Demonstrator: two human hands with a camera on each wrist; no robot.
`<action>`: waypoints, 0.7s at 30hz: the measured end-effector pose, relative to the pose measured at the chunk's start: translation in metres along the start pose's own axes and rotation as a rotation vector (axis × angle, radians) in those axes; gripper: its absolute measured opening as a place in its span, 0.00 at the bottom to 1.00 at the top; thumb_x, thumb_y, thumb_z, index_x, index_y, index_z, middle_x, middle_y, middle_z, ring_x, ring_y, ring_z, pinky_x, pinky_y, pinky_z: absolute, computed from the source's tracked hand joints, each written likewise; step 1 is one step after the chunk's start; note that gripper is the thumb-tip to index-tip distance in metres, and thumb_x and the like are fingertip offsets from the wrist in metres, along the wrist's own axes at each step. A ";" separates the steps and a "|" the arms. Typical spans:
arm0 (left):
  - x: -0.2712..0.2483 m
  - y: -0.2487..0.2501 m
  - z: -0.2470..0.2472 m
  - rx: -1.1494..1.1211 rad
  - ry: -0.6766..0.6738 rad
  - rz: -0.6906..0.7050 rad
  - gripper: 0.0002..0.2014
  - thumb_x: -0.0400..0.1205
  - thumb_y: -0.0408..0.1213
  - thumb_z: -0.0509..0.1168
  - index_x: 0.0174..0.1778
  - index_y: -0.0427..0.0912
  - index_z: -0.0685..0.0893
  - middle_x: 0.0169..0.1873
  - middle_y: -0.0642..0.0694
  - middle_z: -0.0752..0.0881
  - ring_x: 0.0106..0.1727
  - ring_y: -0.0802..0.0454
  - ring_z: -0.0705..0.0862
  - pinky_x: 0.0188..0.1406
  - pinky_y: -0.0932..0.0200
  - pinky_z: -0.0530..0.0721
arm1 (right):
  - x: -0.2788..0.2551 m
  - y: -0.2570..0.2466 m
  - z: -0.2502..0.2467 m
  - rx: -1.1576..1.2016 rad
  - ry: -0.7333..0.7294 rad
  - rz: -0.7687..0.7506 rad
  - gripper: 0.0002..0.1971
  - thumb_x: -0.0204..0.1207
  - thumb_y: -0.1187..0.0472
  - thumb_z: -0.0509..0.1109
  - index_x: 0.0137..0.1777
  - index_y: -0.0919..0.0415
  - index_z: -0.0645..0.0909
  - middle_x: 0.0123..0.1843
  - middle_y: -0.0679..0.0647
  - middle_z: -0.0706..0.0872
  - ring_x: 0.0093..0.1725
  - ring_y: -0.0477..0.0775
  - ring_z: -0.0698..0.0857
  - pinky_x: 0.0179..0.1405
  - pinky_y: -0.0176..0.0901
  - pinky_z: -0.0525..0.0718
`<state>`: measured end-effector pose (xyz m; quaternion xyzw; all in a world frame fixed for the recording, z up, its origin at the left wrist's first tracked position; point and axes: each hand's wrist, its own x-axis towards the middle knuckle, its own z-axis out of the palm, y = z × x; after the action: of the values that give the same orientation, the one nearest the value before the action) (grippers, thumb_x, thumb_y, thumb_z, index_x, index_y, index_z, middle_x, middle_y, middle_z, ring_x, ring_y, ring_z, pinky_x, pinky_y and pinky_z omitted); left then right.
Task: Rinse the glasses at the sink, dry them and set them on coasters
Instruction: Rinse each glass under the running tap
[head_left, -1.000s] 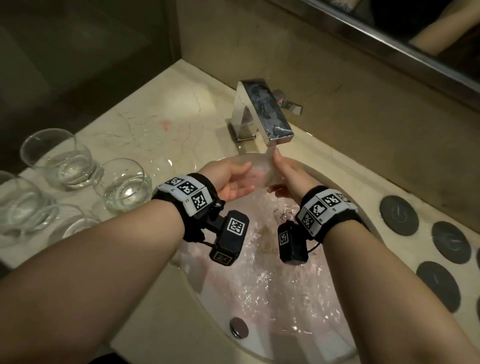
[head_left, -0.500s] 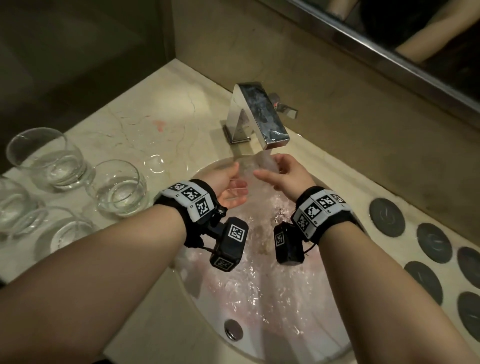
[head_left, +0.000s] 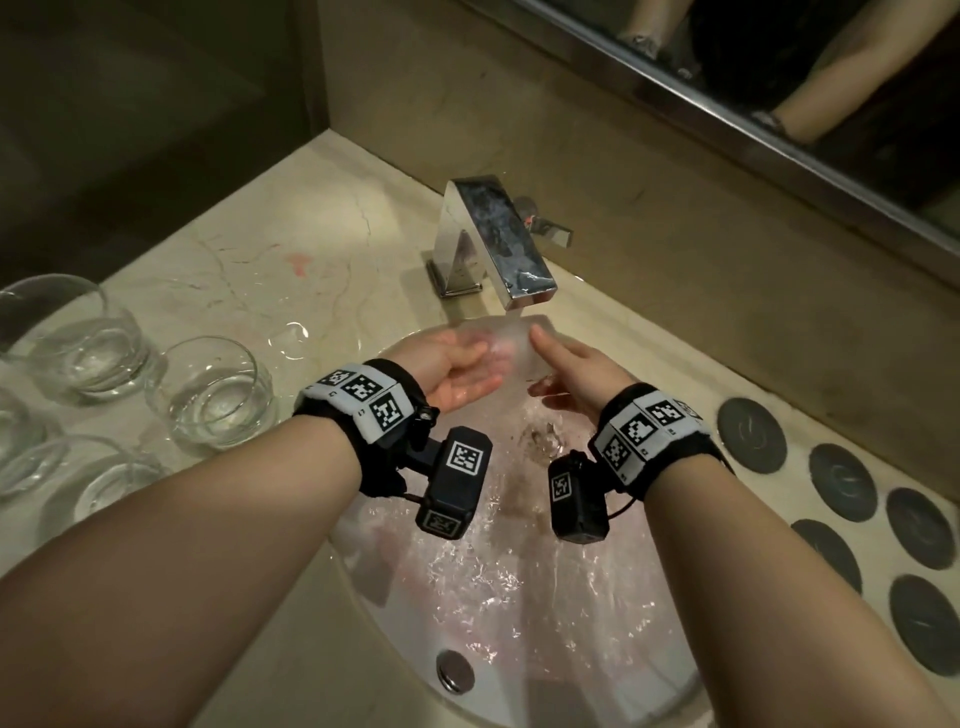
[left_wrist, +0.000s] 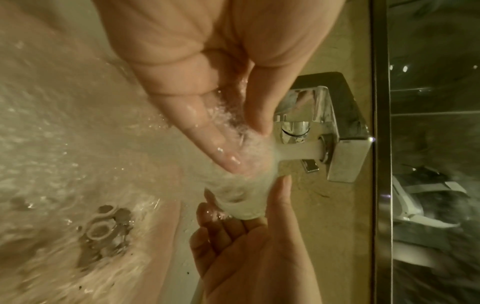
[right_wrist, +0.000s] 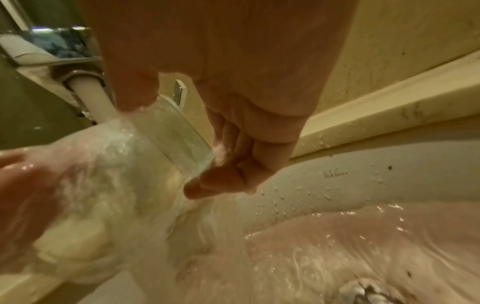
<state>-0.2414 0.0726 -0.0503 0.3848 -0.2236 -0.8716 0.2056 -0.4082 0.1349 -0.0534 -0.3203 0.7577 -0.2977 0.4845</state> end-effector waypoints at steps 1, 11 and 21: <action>0.000 0.001 0.000 -0.037 0.005 -0.004 0.14 0.83 0.24 0.57 0.64 0.35 0.77 0.50 0.38 0.86 0.49 0.48 0.86 0.42 0.58 0.89 | 0.000 -0.002 -0.001 -0.012 0.003 0.003 0.34 0.73 0.32 0.63 0.70 0.57 0.76 0.54 0.58 0.86 0.49 0.52 0.86 0.50 0.44 0.83; -0.002 0.000 0.011 1.323 0.067 0.347 0.04 0.82 0.35 0.64 0.50 0.42 0.83 0.45 0.50 0.83 0.46 0.54 0.80 0.43 0.77 0.75 | -0.004 0.006 0.000 -0.351 -0.068 -0.189 0.46 0.66 0.61 0.80 0.80 0.48 0.58 0.75 0.50 0.72 0.72 0.52 0.74 0.69 0.51 0.76; -0.004 0.001 0.016 1.745 0.000 0.426 0.08 0.83 0.36 0.61 0.55 0.46 0.84 0.52 0.51 0.84 0.52 0.53 0.78 0.43 0.63 0.64 | 0.001 -0.003 -0.011 -0.274 -0.095 -0.164 0.34 0.70 0.73 0.74 0.75 0.55 0.70 0.66 0.55 0.79 0.65 0.56 0.80 0.64 0.52 0.81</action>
<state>-0.2509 0.0771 -0.0376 0.3543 -0.8731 -0.3349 -0.0027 -0.4179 0.1339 -0.0478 -0.4578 0.7387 -0.2148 0.4457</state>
